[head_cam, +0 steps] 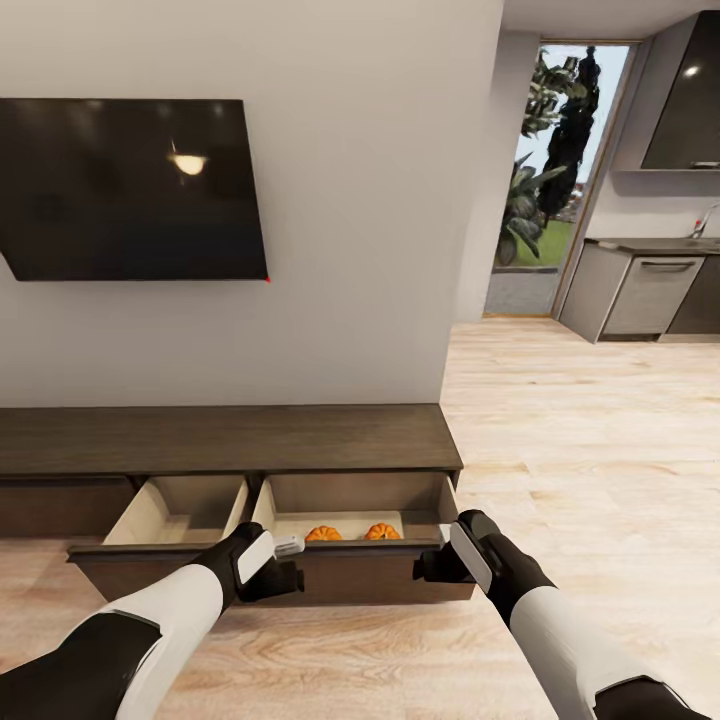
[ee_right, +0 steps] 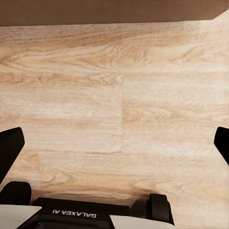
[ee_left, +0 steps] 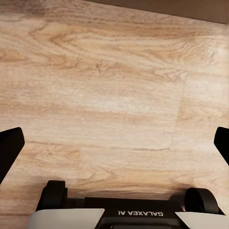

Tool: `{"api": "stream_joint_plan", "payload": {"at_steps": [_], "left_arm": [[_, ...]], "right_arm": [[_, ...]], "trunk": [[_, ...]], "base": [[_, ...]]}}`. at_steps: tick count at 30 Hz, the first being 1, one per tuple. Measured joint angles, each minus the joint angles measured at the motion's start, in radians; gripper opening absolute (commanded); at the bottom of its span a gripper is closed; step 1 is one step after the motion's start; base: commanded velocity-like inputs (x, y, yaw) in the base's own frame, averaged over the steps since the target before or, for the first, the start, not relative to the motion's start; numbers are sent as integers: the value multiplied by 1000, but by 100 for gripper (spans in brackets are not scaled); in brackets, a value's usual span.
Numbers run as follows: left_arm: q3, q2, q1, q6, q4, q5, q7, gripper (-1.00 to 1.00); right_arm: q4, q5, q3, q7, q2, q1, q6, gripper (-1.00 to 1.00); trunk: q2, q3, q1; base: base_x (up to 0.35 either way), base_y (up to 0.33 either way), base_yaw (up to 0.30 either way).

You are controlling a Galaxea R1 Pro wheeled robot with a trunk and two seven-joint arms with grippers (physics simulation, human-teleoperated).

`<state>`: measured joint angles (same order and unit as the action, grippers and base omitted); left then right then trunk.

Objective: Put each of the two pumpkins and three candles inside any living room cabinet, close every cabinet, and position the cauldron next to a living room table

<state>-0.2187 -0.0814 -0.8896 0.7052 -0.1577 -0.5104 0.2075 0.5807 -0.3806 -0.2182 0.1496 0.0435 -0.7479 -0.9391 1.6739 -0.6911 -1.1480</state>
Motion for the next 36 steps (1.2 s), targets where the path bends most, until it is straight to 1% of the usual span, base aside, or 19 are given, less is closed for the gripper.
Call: {"api": "stream_joint_plan", "payload": {"at_steps": [6, 9, 12, 14, 15, 16, 18, 19, 20, 22, 23, 25, 26, 29, 30, 31, 33, 34, 36], "left_arm": [[1, 0, 0, -16, 0, -1, -6, 100], [2, -1, 0, -48, 0, -5, -9, 100], [2, -2, 0, -53, -1, -6, -10, 100], [2, -3, 0, -55, -1, -7, -11, 100], [2, -4, 0, -63, -1, -7, -11, 100], [2, -4, 0, -70, -1, -7, -11, 100], [2, -5, 0, -125, 3, -7, -11, 100], [2, -5, 0, -145, 6, -7, -9, 100], [2, -5, 1, -180, 14, -6, -6, 100], [3, -6, 1, -207, 28, -6, -3, 100], [3, -5, 1, -225, 44, -5, -2, 100], [4, -4, 1, -240, 59, -5, -2, 100], [4, -4, 2, -259, 70, -4, -2, 100], [4, -2, 5, -338, 88, -3, -2, 100], [5, -2, 6, -378, 92, -3, -2, 100], [3, -2, 7, -478, 97, -2, -4, 100], [2, -2, 7, -511, 99, -3, -6, 100], [2, -2, 7, -532, 103, -3, -6, 100], [1, -2, 8, -547, 109, -3, -6, 100]], "right_arm": [[0, 0, 0, -1, 0, 0, 1, 100], [1, 0, -1, -2, 1, 0, 4, 100], [0, 0, -3, -2, 1, 0, 17, 100], [0, 0, -8, -3, 2, 0, 42, 100], [0, 0, -25, -4, 3, 1, 75, 100], [0, 0, -35, -4, 3, 1, 87, 100], [0, -1, -89, -5, 3, 1, 136, 100], [-1, -1, -106, -5, 3, 1, 150, 100], [-2, -2, -136, -5, 3, 1, 177, 100], [-6, -2, -157, -6, 3, 2, 206, 100], [-13, -3, -170, -7, 3, 2, 235, 100], [-24, -3, -179, -8, 3, 3, 265, 100], [-39, -3, -185, -8, 3, 3, 293, 100], [-84, -4, -192, -9, 4, 4, 374, 100], [-104, -4, -192, -9, 3, 4, 416, 100], [-170, -3, -195, -10, 4, 5, 541, 100], [-198, -3, -195, -10, 6, 4, 594, 100], [-216, -4, -196, -10, 10, 5, 636, 100], [-229, -4, -196, -10, 14, 4, 671, 100]], "trunk": [[0, 0, 0], [21, -9, -11], [42, -19, -23], [56, -25, -31], [63, -28, -34], [70, -31, -38], [84, -38, -46], [91, -41, -50], [98, -44, -54], [112, -50, -61], [119, -53, -65], [133, -59, -73], [140, -63, -77], [161, -72, -88], [168, -75, -92], [175, -78, -96], [189, -85, -103], [196, -88, -107], [210, -94, -115]], "base": [[0, 0, 0], [0, 0, 0], [0, 0, 0], [0, 0, 0], [0, 0, 0], [0, 0, 0], [0, 0, 0], [0, 0, 0], [0, 0, 0], [0, 0, 0], [0, 0, 0], [0, 0, 0], [0, 0, 0], [0, 0, 0], [0, 0, 0], [0, 0, 0], [0, 0, 0], [0, 0, 0], [0, 0, 0]]}}
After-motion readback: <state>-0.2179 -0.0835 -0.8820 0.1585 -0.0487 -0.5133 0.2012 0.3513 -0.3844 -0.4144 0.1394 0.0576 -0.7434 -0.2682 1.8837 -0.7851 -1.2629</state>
